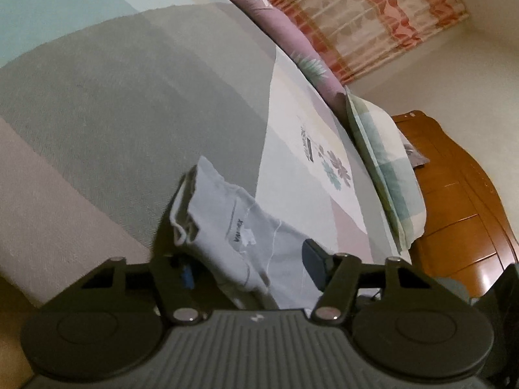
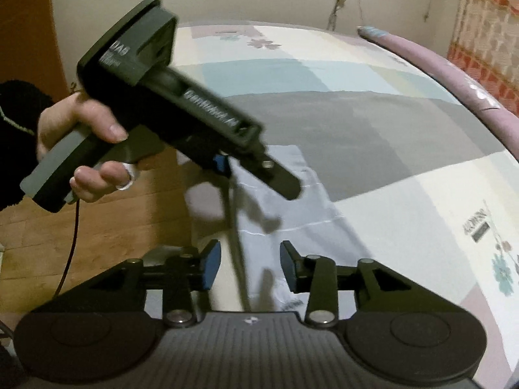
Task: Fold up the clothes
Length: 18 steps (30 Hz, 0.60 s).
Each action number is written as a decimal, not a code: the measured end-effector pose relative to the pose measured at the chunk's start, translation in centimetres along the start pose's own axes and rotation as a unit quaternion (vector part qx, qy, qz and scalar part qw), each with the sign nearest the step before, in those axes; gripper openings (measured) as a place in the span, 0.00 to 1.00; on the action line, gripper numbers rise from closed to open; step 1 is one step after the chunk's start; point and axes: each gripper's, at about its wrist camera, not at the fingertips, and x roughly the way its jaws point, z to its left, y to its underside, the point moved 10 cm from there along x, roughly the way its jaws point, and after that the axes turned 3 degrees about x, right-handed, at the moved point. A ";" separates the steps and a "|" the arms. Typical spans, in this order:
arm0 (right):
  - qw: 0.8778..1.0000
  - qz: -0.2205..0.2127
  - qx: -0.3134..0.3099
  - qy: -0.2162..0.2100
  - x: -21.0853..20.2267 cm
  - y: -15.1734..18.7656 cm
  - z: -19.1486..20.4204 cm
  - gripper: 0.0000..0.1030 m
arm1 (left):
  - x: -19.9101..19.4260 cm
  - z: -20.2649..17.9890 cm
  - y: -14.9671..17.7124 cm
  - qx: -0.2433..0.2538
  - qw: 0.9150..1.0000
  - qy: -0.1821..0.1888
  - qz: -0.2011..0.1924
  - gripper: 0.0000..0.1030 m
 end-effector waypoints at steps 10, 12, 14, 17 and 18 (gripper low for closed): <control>0.996 0.040 0.074 -0.004 -1.7 2.6 -3.5 0.65 | -1.1 -0.5 0.3 0.074 0.993 -0.091 0.009 0.15; 0.995 0.044 0.088 0.005 -2.4 3.8 -4.6 0.66 | -1.5 -1.3 0.2 0.099 0.990 -0.098 0.004 0.15; 0.993 0.051 0.105 0.015 -2.5 4.8 -6.1 0.67 | -2.1 -2.4 -0.1 0.120 0.988 -0.098 -0.003 0.15; 0.987 0.053 0.154 0.011 -3.3 6.7 -7.8 0.67 | -2.8 -4.3 -0.7 0.147 0.985 -0.092 -0.012 0.15; 0.983 0.052 0.174 0.008 -3.6 7.3 -8.3 0.67 | -3.0 -5.0 -0.9 0.155 0.984 -0.089 -0.014 0.15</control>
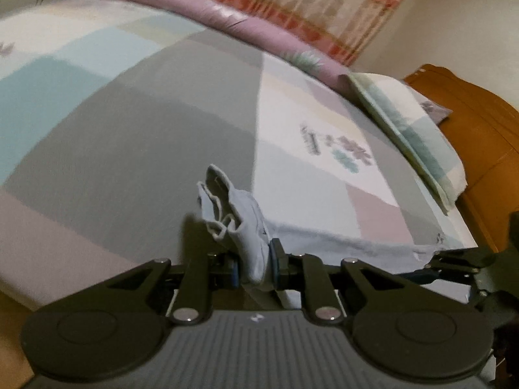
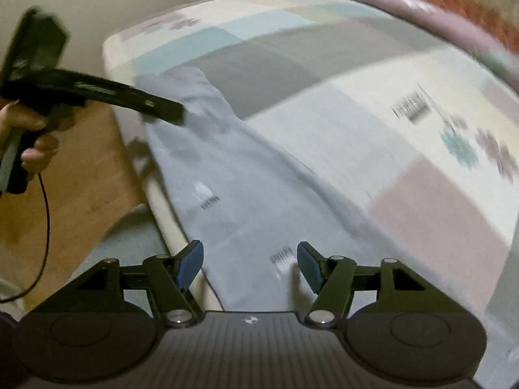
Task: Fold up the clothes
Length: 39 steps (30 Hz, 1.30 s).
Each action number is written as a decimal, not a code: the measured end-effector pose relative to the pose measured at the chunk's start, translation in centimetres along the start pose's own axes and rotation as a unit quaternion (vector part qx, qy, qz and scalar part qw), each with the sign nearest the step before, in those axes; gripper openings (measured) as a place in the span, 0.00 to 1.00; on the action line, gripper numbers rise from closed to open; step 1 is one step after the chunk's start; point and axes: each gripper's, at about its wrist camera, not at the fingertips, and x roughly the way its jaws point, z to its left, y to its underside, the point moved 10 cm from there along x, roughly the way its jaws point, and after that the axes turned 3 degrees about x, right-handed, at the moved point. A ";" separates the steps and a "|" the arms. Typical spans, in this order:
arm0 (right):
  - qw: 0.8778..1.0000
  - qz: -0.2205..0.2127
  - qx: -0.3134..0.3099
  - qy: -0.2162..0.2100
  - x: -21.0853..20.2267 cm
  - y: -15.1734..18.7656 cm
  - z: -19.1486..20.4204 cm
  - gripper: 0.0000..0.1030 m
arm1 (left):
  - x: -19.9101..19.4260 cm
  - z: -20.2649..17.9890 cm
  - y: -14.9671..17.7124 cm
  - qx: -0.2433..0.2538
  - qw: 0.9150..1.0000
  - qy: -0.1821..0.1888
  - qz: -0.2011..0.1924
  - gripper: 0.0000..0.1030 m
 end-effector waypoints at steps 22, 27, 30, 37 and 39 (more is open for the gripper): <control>0.912 -0.058 0.366 -0.176 4.9 -4.2 -6.0 0.79 | -1.7 -7.7 -2.7 0.070 0.996 0.037 -0.032 0.15; 0.914 -0.054 0.367 -0.166 4.6 -4.1 -5.9 0.81 | -1.5 -7.4 -2.8 0.065 0.997 0.035 -0.031 0.15; 0.912 -0.034 0.366 -0.182 3.2 -2.9 -4.9 0.84 | -1.5 -7.5 -2.9 0.066 0.997 0.035 -0.031 0.15; 0.891 0.043 0.387 -0.235 2.5 1.2 -1.8 0.86 | -1.3 -8.5 -3.0 0.073 0.996 0.037 -0.027 0.15; 0.897 0.026 0.382 -0.222 1.1 1.4 -2.5 0.87 | -1.4 -9.3 -3.2 0.079 0.996 0.040 -0.028 0.15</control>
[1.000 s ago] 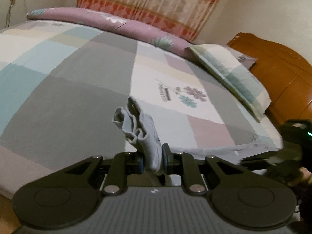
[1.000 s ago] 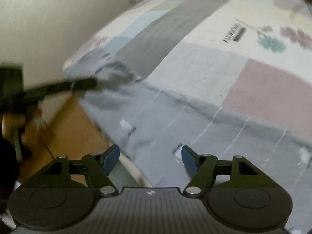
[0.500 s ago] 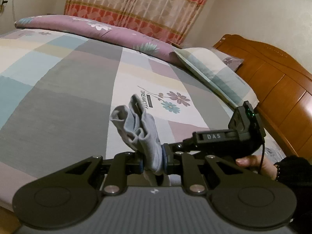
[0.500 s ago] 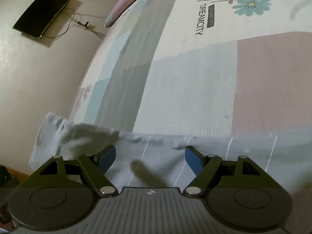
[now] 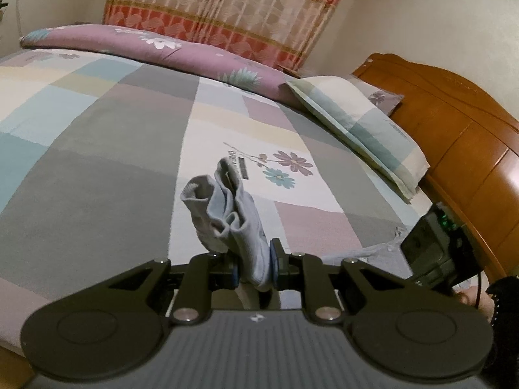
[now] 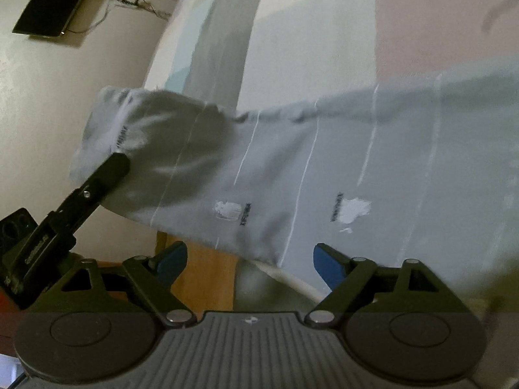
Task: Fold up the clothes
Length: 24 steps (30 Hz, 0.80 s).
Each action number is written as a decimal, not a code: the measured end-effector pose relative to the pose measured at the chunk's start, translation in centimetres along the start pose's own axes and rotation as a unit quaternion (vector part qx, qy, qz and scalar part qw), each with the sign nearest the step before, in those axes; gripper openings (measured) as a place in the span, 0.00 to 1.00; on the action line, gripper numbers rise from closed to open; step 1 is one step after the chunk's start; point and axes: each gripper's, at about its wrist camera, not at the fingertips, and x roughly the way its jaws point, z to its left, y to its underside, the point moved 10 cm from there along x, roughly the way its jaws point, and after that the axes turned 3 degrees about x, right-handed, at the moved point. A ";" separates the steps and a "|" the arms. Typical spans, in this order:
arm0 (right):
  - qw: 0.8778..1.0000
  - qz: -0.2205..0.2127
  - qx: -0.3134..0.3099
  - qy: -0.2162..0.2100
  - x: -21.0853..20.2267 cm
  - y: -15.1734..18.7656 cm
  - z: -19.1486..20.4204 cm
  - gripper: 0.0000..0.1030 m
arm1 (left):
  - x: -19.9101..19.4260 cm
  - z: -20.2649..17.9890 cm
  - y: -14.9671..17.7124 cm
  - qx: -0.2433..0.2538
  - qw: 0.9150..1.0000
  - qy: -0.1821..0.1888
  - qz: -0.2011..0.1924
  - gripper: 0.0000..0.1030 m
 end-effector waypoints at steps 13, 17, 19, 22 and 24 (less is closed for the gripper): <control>0.988 -0.142 0.024 0.056 -13.8 0.3 -6.4 0.91 | 1.1 -6.4 -1.6 0.039 0.998 0.049 0.001 0.15; 0.978 -0.190 0.055 0.060 -16.9 0.8 -8.3 0.91 | 2.4 -8.4 -1.2 0.051 0.996 0.066 0.012 0.15; 0.975 -0.203 0.069 0.062 -18.0 1.1 -9.3 0.91 | 3.5 -9.2 -0.6 0.055 0.995 0.074 0.028 0.15; 0.971 -0.214 0.085 0.066 -18.8 1.6 -10.5 0.91 | 5.1 -10.2 0.6 0.065 0.994 0.077 0.048 0.14; 0.971 -0.212 0.093 0.058 -18.6 1.8 -10.7 0.92 | 6.1 -10.6 1.4 0.064 0.993 0.079 0.062 0.14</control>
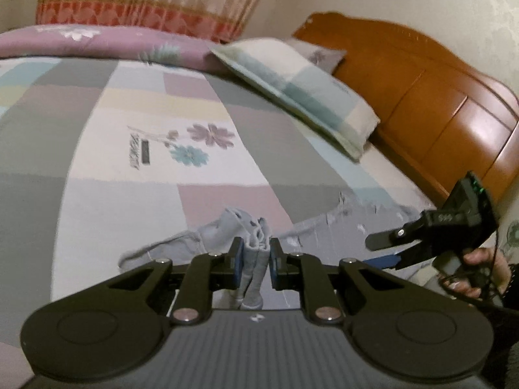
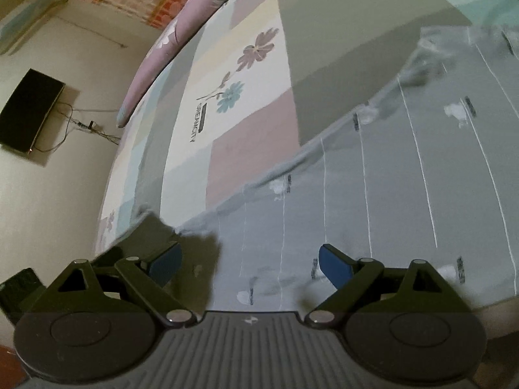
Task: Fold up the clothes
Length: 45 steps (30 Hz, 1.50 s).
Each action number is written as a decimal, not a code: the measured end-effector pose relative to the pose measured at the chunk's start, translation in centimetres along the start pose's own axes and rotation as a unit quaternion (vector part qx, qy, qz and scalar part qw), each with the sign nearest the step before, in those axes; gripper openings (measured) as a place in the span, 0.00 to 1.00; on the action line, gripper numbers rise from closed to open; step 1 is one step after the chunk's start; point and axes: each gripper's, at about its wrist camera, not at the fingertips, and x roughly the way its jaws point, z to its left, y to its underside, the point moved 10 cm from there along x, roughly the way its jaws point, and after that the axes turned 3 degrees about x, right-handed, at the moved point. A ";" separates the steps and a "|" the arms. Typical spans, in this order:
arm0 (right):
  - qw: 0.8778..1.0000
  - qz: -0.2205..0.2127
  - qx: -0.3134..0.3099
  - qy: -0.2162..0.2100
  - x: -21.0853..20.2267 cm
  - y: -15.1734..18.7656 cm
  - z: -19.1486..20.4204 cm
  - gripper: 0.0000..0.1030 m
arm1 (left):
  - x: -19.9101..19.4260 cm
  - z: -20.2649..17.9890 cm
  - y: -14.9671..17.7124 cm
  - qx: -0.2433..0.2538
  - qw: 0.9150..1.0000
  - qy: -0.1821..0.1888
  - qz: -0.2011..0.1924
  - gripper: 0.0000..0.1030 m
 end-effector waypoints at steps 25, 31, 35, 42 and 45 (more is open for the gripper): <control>0.983 0.113 0.036 -0.138 13.9 2.6 6.5 0.81 | -1.4 0.8 5.8 0.038 0.996 0.005 0.079 0.52; 0.992 0.089 -0.061 -0.062 14.1 3.5 6.8 0.15 | -3.1 4.0 6.9 0.004 0.997 -0.034 0.070 0.59; 0.990 0.076 -0.108 -0.049 12.9 2.4 7.9 0.12 | -3.3 4.3 7.0 0.038 0.994 -0.065 0.076 0.68; 0.985 0.062 -0.159 -0.023 10.6 -1.2 9.1 0.12 | -2.8 3.0 7.3 0.088 0.990 -0.066 0.084 0.75; 0.985 0.074 -0.155 -0.005 10.1 -1.5 7.4 0.12 | -2.5 3.0 7.2 0.094 0.989 -0.072 0.084 0.80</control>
